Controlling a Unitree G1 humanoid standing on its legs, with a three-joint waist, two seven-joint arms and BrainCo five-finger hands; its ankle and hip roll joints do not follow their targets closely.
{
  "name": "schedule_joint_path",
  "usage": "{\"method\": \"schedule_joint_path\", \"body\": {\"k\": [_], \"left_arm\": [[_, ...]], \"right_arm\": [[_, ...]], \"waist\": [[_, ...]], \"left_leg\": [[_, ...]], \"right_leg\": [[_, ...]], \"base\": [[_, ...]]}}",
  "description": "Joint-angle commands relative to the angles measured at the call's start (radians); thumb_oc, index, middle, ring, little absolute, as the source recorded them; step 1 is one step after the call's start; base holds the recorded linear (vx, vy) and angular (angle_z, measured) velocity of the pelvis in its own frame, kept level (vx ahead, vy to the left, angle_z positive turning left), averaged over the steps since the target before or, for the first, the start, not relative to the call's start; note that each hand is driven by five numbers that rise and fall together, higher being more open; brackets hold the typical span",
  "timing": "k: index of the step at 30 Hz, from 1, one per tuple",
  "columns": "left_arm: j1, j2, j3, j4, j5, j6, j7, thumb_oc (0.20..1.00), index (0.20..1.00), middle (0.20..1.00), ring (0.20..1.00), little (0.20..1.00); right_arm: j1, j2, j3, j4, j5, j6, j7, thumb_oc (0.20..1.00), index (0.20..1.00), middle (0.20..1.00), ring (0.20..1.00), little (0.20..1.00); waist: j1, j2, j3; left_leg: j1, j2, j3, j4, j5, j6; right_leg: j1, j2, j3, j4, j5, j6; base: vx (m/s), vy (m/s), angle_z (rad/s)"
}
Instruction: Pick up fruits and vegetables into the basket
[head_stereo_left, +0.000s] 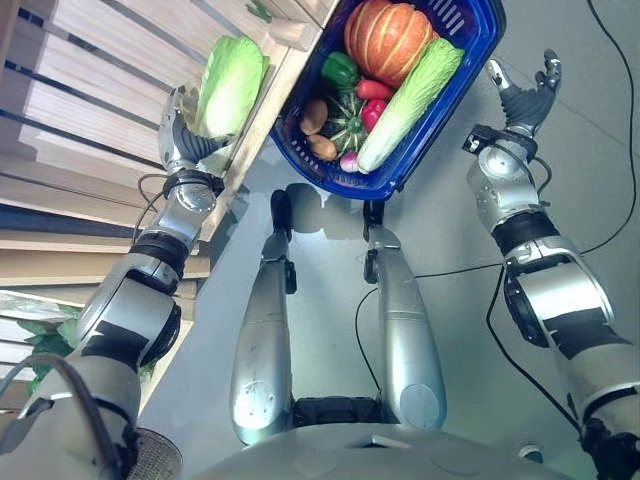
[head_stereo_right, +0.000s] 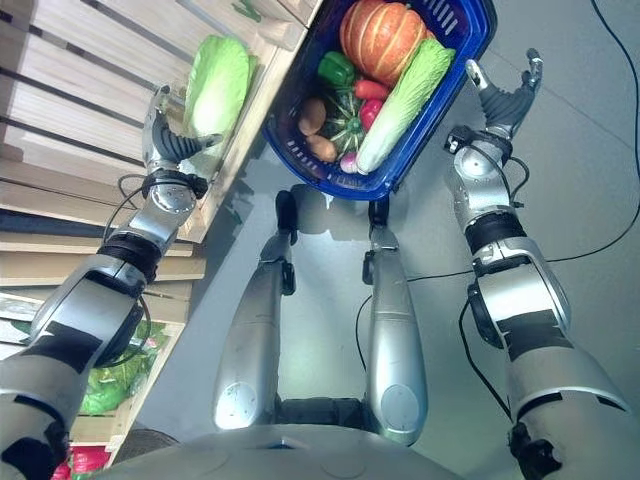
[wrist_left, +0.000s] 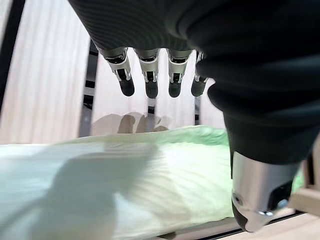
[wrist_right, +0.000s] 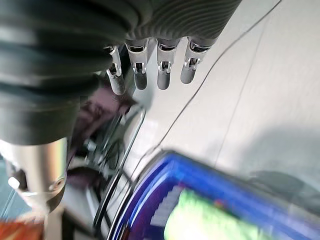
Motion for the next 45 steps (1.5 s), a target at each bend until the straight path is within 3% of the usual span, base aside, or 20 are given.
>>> {"method": "schedule_joint_path", "body": {"k": [1,13,19,32,45], "left_arm": [[-0.014,-0.004,0.061,0.102,-0.060,0.008,-0.017,1.000,1.000,1.000,1.000,1.000],[-0.053,-0.014,0.059,0.255,-0.105,0.054,-0.098,1.000,1.000,1.000,1.000,1.000],[-0.059,-0.021,0.063,0.308,-0.168,0.078,-0.212,1.000,1.000,1.000,1.000,1.000],[-0.099,-0.023,0.042,0.361,-0.172,0.168,-0.336,1.000,1.000,1.000,1.000,1.000],[-0.131,-0.012,0.028,0.375,-0.149,0.208,-0.371,1.000,1.000,1.000,1.000,1.000]], "right_arm": [[0.036,-0.042,-0.033,0.010,0.019,-0.081,-0.030,1.000,1.000,1.000,1.000,1.000],[0.081,-0.022,-0.057,0.215,0.094,-0.056,0.045,1.000,1.000,1.000,1.000,1.000],[0.096,-0.023,-0.065,0.293,0.100,-0.016,0.094,1.000,1.000,1.000,1.000,1.000],[0.083,-0.018,-0.055,0.315,0.096,0.005,0.120,1.000,1.000,1.000,1.000,1.000],[0.061,-0.007,-0.043,0.302,0.091,0.001,0.111,1.000,1.000,1.000,1.000,1.000]], "waist": [[-0.026,0.024,-0.044],[-0.043,0.016,-0.044],[-0.047,0.011,-0.044],[-0.049,-0.001,-0.044],[-0.052,-0.010,-0.044]], "left_leg": [[-0.012,-0.060,0.005,0.037,-0.075,0.030],[-0.027,-0.051,0.013,0.041,-0.083,0.032],[-0.032,-0.050,0.019,0.047,-0.086,0.033],[-0.033,-0.042,0.023,0.040,-0.085,0.030],[-0.043,-0.038,0.024,0.030,-0.080,0.025]], "right_leg": [[0.057,0.063,-0.046,-0.052,-0.025,0.029],[0.045,0.068,-0.039,-0.058,-0.031,0.025],[0.046,0.069,-0.037,-0.060,-0.033,0.024],[0.044,0.069,-0.041,-0.065,-0.032,0.029],[0.033,0.072,-0.038,-0.080,-0.020,0.032]], "base": [[0.01,0.014,-0.03],[0.01,0.006,-0.05],[0.00,0.005,-0.03],[0.00,0.000,0.00],[0.00,-0.002,-0.02]]}}
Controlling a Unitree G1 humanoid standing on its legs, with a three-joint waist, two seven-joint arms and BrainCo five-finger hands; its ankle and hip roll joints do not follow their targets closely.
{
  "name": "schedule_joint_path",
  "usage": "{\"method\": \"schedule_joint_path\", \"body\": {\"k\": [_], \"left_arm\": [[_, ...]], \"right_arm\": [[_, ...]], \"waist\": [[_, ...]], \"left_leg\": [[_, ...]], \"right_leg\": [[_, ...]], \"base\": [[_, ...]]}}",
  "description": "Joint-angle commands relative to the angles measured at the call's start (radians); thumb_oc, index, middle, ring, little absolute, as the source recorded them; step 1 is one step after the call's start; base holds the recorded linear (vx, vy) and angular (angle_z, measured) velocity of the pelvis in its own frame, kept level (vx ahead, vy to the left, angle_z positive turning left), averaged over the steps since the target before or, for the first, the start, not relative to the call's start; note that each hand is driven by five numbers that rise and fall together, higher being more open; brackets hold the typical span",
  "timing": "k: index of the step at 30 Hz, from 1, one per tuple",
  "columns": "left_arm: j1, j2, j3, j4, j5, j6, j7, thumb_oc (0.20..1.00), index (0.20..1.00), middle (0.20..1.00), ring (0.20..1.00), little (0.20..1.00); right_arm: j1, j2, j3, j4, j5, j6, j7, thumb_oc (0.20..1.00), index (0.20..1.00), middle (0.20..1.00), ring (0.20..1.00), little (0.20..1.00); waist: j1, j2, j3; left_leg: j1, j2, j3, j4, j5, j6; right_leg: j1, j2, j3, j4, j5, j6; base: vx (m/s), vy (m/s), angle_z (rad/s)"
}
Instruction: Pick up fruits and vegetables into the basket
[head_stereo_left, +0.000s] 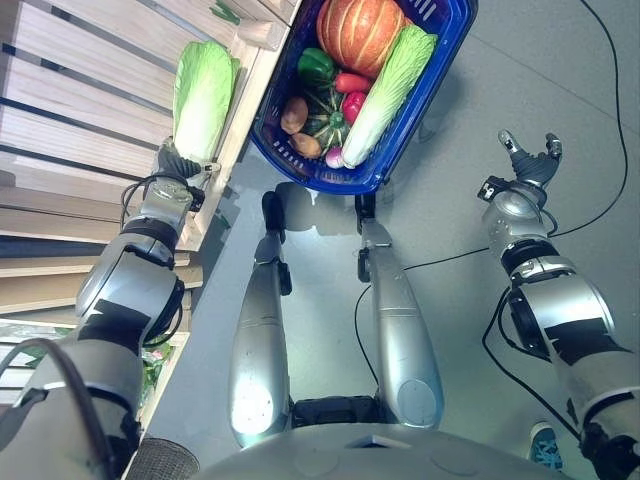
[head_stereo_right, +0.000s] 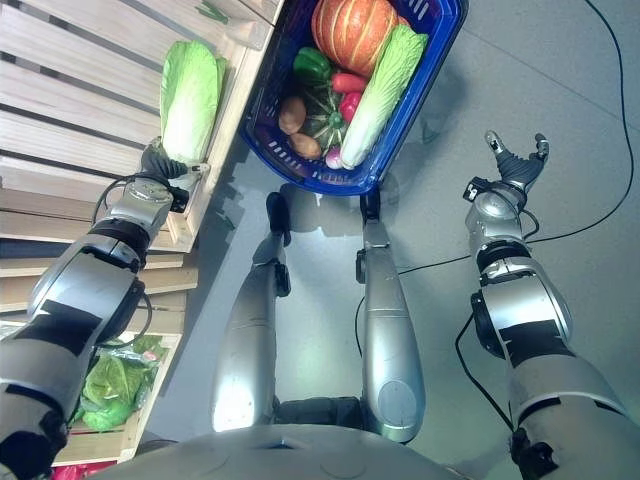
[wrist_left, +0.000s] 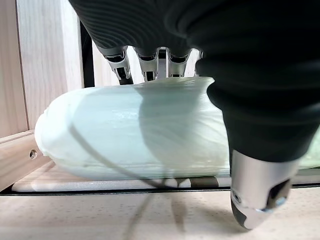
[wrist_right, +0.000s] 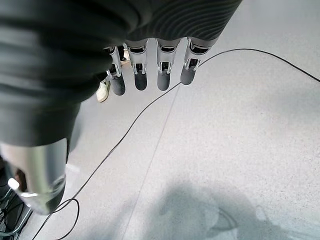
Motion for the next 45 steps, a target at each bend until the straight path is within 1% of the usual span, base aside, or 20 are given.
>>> {"method": "schedule_joint_path", "body": {"k": [1,4,9,10,11,12,13,14,15,20,32,34,37,38,39,42,43,44,45], "left_arm": [[0.006,-0.012,0.026,0.078,0.007,0.015,-0.011,1.000,1.000,1.000,1.000,1.000],[0.000,-0.014,0.023,0.082,0.018,0.019,-0.014,1.000,1.000,1.000,1.000,1.000],[-0.003,-0.017,0.018,0.088,0.024,0.032,-0.028,1.000,1.000,1.000,1.000,1.000],[-0.002,-0.017,0.017,0.088,0.023,0.034,-0.031,0.953,0.953,0.953,0.953,0.953],[0.001,-0.017,0.016,0.087,0.024,0.036,-0.033,0.928,0.928,0.928,0.928,0.928],[0.003,-0.019,0.016,0.087,0.025,0.035,-0.036,0.730,0.730,0.730,0.730,0.730],[0.002,-0.020,0.016,0.087,0.028,0.034,-0.042,0.567,0.567,0.567,0.567,0.567],[0.001,-0.022,0.014,0.088,0.031,0.028,-0.053,0.200,0.200,0.200,0.200,0.200],[0.004,-0.025,0.011,0.089,0.032,0.022,-0.063,0.200,0.200,0.200,0.200,0.200],[0.008,-0.031,0.000,0.083,0.026,0.008,-0.096,0.200,0.200,0.200,0.200,0.200],[0.018,-0.024,0.019,0.075,-0.028,-0.029,-0.084,0.200,0.200,0.200,0.200,0.200],[0.023,-0.025,0.023,0.073,-0.045,-0.044,-0.077,0.200,0.200,0.200,0.200,0.200],[0.030,-0.022,0.034,0.067,-0.081,-0.099,-0.057,0.200,0.200,0.200,0.200,0.200],[0.029,-0.020,0.038,0.064,-0.084,-0.110,-0.053,0.200,0.200,0.200,0.200,0.200],[0.032,-0.019,0.042,0.059,-0.090,-0.136,-0.040,0.200,0.200,0.200,0.200,0.200],[0.048,-0.011,0.062,0.031,-0.115,-0.195,0.017,0.200,0.200,0.200,0.200,0.200],[0.056,-0.001,0.078,0.002,-0.128,-0.222,0.060,0.200,0.200,0.200,0.200,0.200],[0.066,0.001,0.087,-0.015,-0.132,-0.241,0.088,0.200,0.200,0.200,0.200,0.200],[0.068,0.004,0.093,-0.023,-0.136,-0.253,0.100,0.200,0.200,0.200,0.200,0.200]], "right_arm": [[0.026,-0.005,-0.001,-0.002,-0.008,-0.029,-0.021,1.000,1.000,1.000,1.000,1.000],[0.024,-0.002,-0.002,-0.003,-0.005,-0.033,-0.023,1.000,1.000,1.000,1.000,1.000],[0.019,0.003,0.003,-0.003,-0.004,-0.039,-0.028,1.000,1.000,1.000,1.000,1.000],[0.018,0.003,0.004,-0.004,-0.003,-0.040,-0.030,1.000,1.000,1.000,1.000,1.000],[0.017,0.003,0.004,-0.005,-0.003,-0.040,-0.032,1.000,1.000,1.000,1.000,1.000],[0.017,0.004,0.003,-0.006,-0.003,-0.042,-0.033,1.000,1.000,1.000,1.000,1.000],[0.014,0.005,0.001,-0.006,-0.004,-0.043,-0.033,1.000,1.000,1.000,1.000,1.000],[0.013,0.007,0.002,-0.006,-0.005,-0.044,-0.035,1.000,1.000,1.000,1.000,1.000],[0.016,0.007,0.004,-0.007,-0.002,-0.044,-0.034,1.000,1.000,1.000,1.000,1.000],[0.016,0.012,0.006,-0.009,-0.002,-0.047,-0.034,1.000,1.000,1.000,1.000,1.000],[0.013,0.011,0.005,-0.012,-0.005,-0.062,-0.027,1.000,1.000,1.000,1.000,1.000],[0.014,0.011,0.007,-0.012,-0.002,-0.067,-0.025,1.000,1.000,1.000,1.000,1.000],[0.018,0.012,0.010,-0.019,0.000,-0.086,-0.005,1.000,1.000,1.000,1.000,1.000],[0.018,0.013,0.009,-0.022,0.000,-0.092,0.000,1.000,1.000,1.000,1.000,1.000],[0.021,0.014,0.010,-0.028,0.002,-0.103,0.014,1.000,1.000,1.000,1.000,1.000],[0.034,0.018,0.016,-0.057,0.015,-0.132,0.061,1.000,1.000,1.000,1.000,1.000],[0.040,0.017,0.022,-0.078,0.037,-0.144,0.091,1.000,1.000,1.000,1.000,1.000],[0.046,0.019,0.024,-0.087,0.049,-0.152,0.104,1.000,1.000,1.000,1.000,1.000],[0.046,0.019,0.023,-0.093,0.052,-0.155,0.110,1.000,1.000,1.000,1.000,1.000]], "waist": [[-0.011,-0.007,-0.042],[-0.012,-0.009,-0.042],[-0.011,-0.011,-0.042],[-0.011,-0.011,-0.042],[-0.010,-0.011,-0.042],[-0.010,-0.012,-0.042],[-0.010,-0.012,-0.042],[-0.011,-0.012,-0.042],[-0.011,-0.012,-0.042],[-0.011,-0.010,-0.042],[-0.008,-0.005,-0.042],[-0.007,-0.005,-0.042],[-0.005,-0.003,-0.042],[-0.005,-0.003,-0.042],[-0.004,-0.003,-0.042],[-0.003,-0.002,-0.042],[0.000,0.000,-0.042],[0.002,0.001,-0.042],[0.003,0.002,-0.042]], "left_leg": [[-0.029,-0.055,0.012,0.032,-0.075,0.027],[-0.031,-0.055,0.012,0.023,-0.067,0.027],[-0.029,-0.055,0.011,0.023,-0.072,0.025],[-0.029,-0.055,0.011,0.023,-0.072,0.025],[-0.030,-0.055,0.011,0.024,-0.072,0.024],[-0.032,-0.054,0.012,0.024,-0.072,0.024],[-0.036,-0.054,0.012,0.020,-0.066,0.024],[-0.036,-0.054,0.013,0.019,-0.066,0.023],[-0.033,-0.054,0.012,0.022,-0.073,0.023],[-0.031,-0.055,0.013,0.018,-0.072,0.024],[-0.028,-0.057,0.013,0.012,-0.062,0.022],[-0.029,-0.057,0.012,0.012,-0.060,0.021],[-0.024,-0.057,0.010,0.011,-0.065,0.021],[-0.028,-0.057,0.010,0.007,-0.059,0.021],[-0.027,-0.058,0.009,0.006,-0.059,0.022],[-0.014,-0.060,0.008,0.000,-0.064,0.022],[-0.018,-0.061,0.003,-0.002,-0.056,0.020],[-0.013,-0.061,0.001,0.001,-0.062,0.019],[-0.016,-0.061,0.000,-0.003,-0.055,0.019]], "right_leg": [[0.036,0.045,-0.067,-0.014,-0.068,0.029],[0.034,0.046,-0.067,-0.022,-0.059,0.029],[0.036,0.045,-0.068,-0.024,-0.061,0.031],[0.035,0.045,-0.068,-0.025,-0.060,0.031],[0.035,0.044,-0.068,-0.025,-0.059,0.031],[0.034,0.044,-0.068,-0.026,-0.059,0.032],[0.030,0.043,-0.068,-0.031,-0.052,0.032],[0.030,0.043,-0.068,-0.032,-0.052,0.032],[0.033,0.043,-0.067,-0.029,-0.058,0.033],[0.034,0.043,-0.066,-0.034,-0.055,0.034],[0.038,0.040,-0.068,-0.042,-0.046,0.036],[0.038,0.039,-0.069,-0.043,-0.044,0.035],[0.041,0.041,-0.068,-0.038,-0.053,0.035],[0.037,0.041,-0.068,-0.041,-0.047,0.034],[0.038,0.041,-0.068,-0.041,-0.048,0.034],[0.047,0.044,-0.067,-0.044,-0.054,0.034],[0.044,0.043,-0.067,-0.045,-0.048,0.034],[0.049,0.043,-0.067,-0.041,-0.055,0.035],[0.047,0.043,-0.067,-0.045,-0.049,0.034]], "base": [[0.00,0.000,0.00],[0.00,0.000,0.00],[0.00,0.000,0.00],[0.00,0.000,0.00],[0.00,0.000,0.00],[0.00,0.000,0.00],[0.00,0.000,0.00],[0.00,0.000,0.00],[0.00,0.000,0.00],[0.00,0.000,0.00],[0.00,0.000,0.00],[0.00,0.000,0.00],[0.00,0.000,0.00],[0.00,0.000,0.00],[0.00,0.000,0.00],[0.00,0.000,0.00],[0.00,0.000,0.00],[0.00,0.000,0.00],[0.00,0.000,0.00]]}}
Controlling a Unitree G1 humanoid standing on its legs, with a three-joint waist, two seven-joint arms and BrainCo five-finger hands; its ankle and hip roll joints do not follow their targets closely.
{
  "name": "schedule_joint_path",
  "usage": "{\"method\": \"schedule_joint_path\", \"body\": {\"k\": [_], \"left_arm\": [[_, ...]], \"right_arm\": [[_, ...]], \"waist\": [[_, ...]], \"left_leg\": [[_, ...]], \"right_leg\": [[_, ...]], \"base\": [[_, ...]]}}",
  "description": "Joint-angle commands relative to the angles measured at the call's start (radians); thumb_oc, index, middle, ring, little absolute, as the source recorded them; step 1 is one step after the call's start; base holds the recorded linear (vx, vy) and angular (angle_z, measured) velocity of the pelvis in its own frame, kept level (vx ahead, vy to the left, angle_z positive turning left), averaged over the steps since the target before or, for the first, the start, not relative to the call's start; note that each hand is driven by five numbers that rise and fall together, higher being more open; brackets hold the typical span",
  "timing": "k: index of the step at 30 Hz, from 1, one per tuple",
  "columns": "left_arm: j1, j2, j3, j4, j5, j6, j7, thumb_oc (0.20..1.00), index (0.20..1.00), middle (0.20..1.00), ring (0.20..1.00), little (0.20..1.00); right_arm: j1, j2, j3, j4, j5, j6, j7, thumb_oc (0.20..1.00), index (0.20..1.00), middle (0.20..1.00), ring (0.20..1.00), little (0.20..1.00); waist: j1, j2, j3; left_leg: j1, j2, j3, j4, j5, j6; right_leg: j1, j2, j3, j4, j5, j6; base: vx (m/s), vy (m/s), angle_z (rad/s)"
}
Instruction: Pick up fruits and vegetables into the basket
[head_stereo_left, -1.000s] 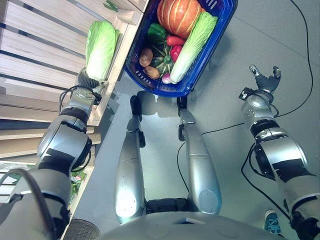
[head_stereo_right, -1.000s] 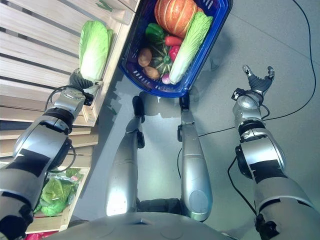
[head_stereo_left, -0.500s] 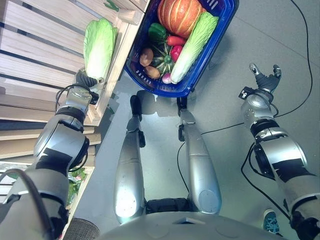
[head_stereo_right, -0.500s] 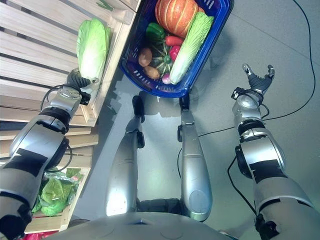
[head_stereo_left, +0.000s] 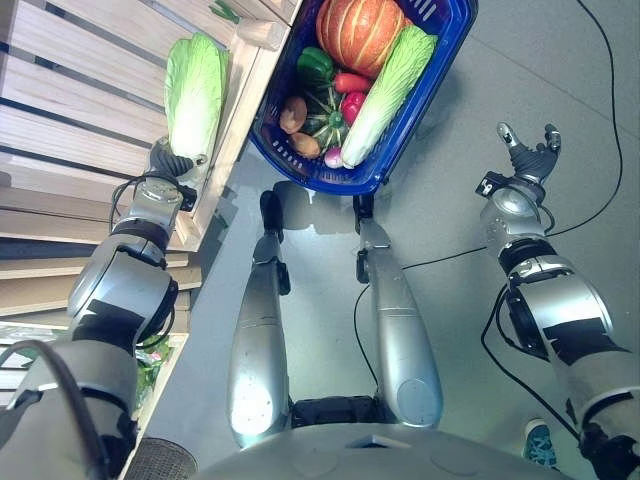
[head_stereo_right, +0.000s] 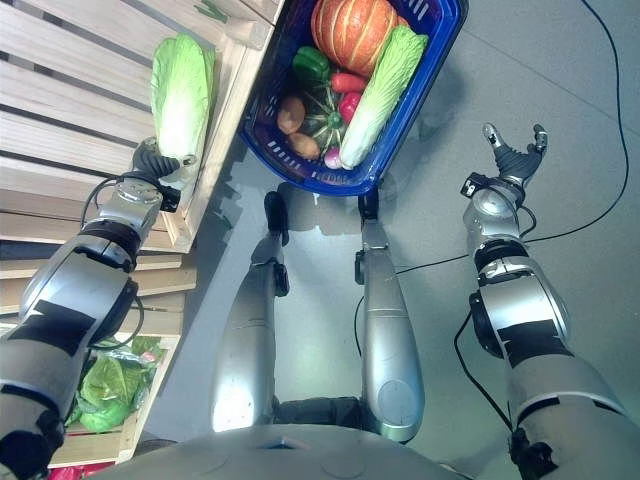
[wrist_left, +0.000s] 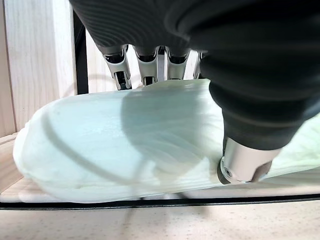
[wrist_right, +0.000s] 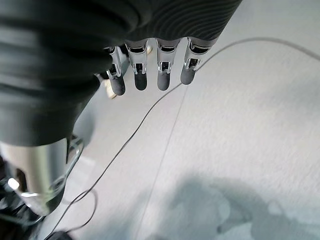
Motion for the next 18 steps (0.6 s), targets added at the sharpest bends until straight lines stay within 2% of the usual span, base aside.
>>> {"method": "schedule_joint_path", "body": {"k": [1,4,12,16,18], "left_arm": [[0.045,-0.019,0.104,-0.048,-0.070,-0.124,0.114,0.200,0.200,0.200,0.200,0.200],[0.101,-0.011,0.153,-0.162,-0.038,-0.198,0.227,0.200,0.200,0.200,0.200,0.200],[0.212,-0.033,0.206,-0.401,0.084,-0.261,0.405,0.200,0.200,0.200,0.200,0.200],[0.250,-0.036,0.208,-0.506,0.192,-0.272,0.486,0.200,0.200,0.200,0.200,0.200],[0.266,-0.030,0.202,-0.563,0.273,-0.279,0.518,0.200,0.200,0.200,0.200,0.200]], "right_arm": [[0.045,0.008,0.016,-0.057,0.050,-0.085,0.056,1.000,1.000,1.000,1.000,1.000],[0.087,0.016,0.023,-0.158,0.058,-0.106,0.071,1.000,1.000,1.000,1.000,1.000],[0.160,0.029,0.031,-0.384,0.039,-0.117,0.094,1.000,1.000,1.000,1.000,1.000],[0.207,0.036,0.045,-0.513,0.041,-0.115,0.141,1.000,1.000,1.000,1.000,1.000],[0.235,0.033,0.055,-0.600,0.067,-0.098,0.204,1.000,1.000,1.000,1.000,1.000]], "waist": [[0.008,0.008,-0.040],[0.017,0.011,-0.040],[0.036,0.014,-0.040],[0.039,0.011,-0.040],[0.040,0.008,-0.040]], "left_leg": [[-0.008,-0.062,0.004,-0.005,-0.050,0.016],[-0.001,-0.067,-0.003,-0.006,-0.049,0.015],[0.002,-0.074,-0.017,-0.011,-0.050,0.016],[0.000,-0.074,-0.018,-0.013,-0.047,0.017],[0.001,-0.074,-0.018,-0.015,-0.042,0.016]], "right_leg": [[0.038,0.043,-0.061,-0.020,-0.061,0.029],[0.048,0.045,-0.064,-0.020,-0.065,0.025],[0.058,0.043,-0.074,-0.020,-0.076,0.017],[0.057,0.044,-0.079,-0.018,-0.076,0.016],[0.058,0.043,-0.083,-0.017,-0.073,0.015]], "base": [[0.00,0.000,0.00],[-0.01,-0.025,0.02],[-0.01,-0.012,0.01],[-0.01,-0.010,0.03],[0.00,0.000,0.00]]}}
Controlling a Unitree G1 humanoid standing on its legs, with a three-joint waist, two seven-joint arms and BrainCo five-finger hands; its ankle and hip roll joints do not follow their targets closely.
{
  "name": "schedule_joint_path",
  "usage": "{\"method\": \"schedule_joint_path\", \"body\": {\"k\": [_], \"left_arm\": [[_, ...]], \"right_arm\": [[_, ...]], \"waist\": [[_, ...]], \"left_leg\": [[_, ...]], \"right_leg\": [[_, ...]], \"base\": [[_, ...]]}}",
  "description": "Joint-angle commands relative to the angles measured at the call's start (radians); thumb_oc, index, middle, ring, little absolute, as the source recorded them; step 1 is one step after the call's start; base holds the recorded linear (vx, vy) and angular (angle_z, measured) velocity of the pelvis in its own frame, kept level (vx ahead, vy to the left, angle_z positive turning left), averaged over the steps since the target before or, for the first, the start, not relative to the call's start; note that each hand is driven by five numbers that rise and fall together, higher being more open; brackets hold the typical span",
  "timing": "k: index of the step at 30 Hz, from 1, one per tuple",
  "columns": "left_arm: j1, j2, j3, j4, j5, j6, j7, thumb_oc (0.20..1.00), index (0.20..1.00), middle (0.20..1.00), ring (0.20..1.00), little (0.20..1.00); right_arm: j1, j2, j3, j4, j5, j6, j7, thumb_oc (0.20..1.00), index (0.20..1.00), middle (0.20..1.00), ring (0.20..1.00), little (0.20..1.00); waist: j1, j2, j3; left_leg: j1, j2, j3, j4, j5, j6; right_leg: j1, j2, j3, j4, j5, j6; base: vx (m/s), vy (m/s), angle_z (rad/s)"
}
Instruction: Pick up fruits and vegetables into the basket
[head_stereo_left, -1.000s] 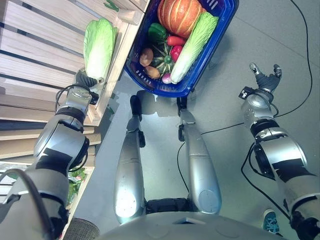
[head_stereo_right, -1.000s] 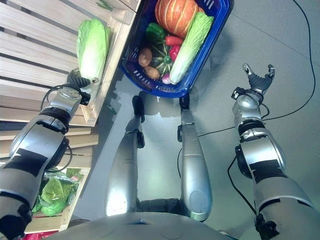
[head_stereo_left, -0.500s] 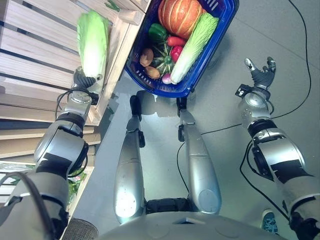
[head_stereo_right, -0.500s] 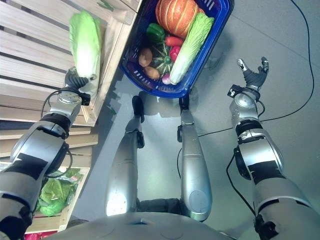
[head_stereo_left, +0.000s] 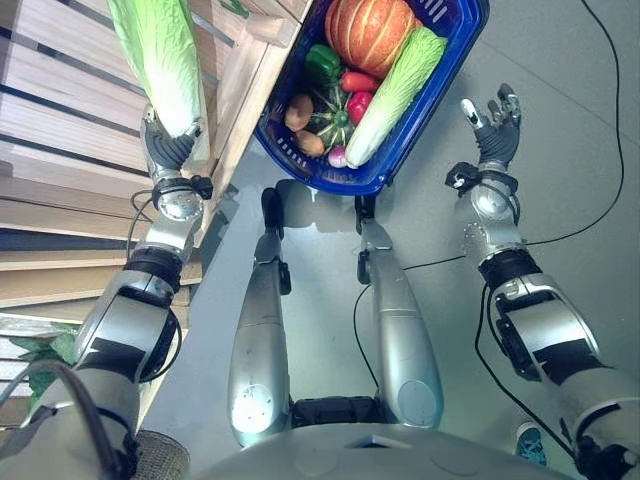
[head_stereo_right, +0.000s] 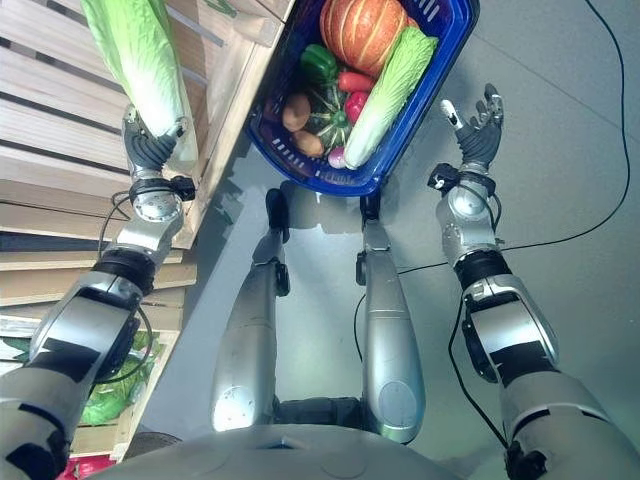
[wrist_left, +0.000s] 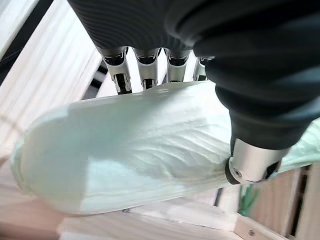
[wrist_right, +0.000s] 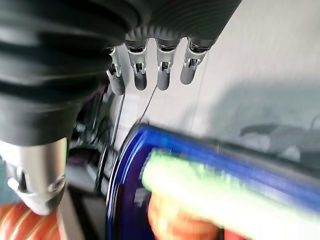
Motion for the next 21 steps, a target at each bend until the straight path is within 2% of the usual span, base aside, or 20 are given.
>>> {"method": "schedule_joint_path", "body": {"k": [1,5,8,13,21], "left_arm": [[0.026,0.002,0.047,-0.100,0.162,-0.068,0.098,0.200,0.200,0.200,0.200,0.200],[0.041,0.026,0.010,-0.192,0.300,-0.071,0.101,0.200,0.200,0.200,0.200,0.200],[0.037,0.045,-0.013,-0.238,0.344,-0.087,0.084,0.200,0.200,0.200,0.200,0.200],[0.018,0.063,-0.052,-0.291,0.406,-0.133,0.042,0.200,0.200,0.200,0.200,0.200],[-0.003,0.077,-0.102,-0.369,0.423,-0.193,-0.030,0.200,0.200,0.200,0.200,0.200]], "right_arm": [[0.079,-0.010,0.008,-0.152,0.036,-0.024,0.100,1.000,1.000,1.000,1.000,1.000],[0.126,-0.016,0.029,-0.277,0.066,0.020,0.226,1.000,1.000,1.000,1.000,1.000],[0.133,-0.024,0.050,-0.327,0.069,0.043,0.269,1.000,1.000,1.000,1.000,1.000],[0.124,-0.035,0.080,-0.388,0.057,0.087,0.309,1.000,1.000,1.000,1.000,1.000],[0.103,-0.031,0.109,-0.456,0.043,0.137,0.338,1.000,1.000,1.000,1.000,1.000]], "waist": [[0.013,0.007,-0.040],[0.013,0.003,-0.040],[0.011,0.002,-0.040],[0.009,0.001,-0.040],[0.010,0.001,-0.040]], "left_leg": [[-0.007,-0.075,-0.003,0.024,-0.059,0.020],[-0.002,-0.074,-0.001,0.021,-0.053,0.020],[0.003,-0.073,0.002,0.017,-0.050,0.020],[0.003,-0.072,0.007,0.016,-0.044,0.020],[0.006,-0.070,0.010,0.015,-0.043,0.021]], "right_leg": [[0.055,0.043,-0.071,-0.002,-0.072,0.017],[0.061,0.041,-0.075,-0.002,-0.067,0.018],[0.066,0.040,-0.075,-0.005,-0.064,0.020],[0.067,0.038,-0.076,-0.007,-0.058,0.023],[0.070,0.037,-0.072,-0.007,-0.053,0.029]], "base": [[0.00,0.000,0.00],[0.00,0.000,0.00],[0.00,0.000,0.00],[0.00,0.000,0.00],[0.00,0.000,0.00]]}}
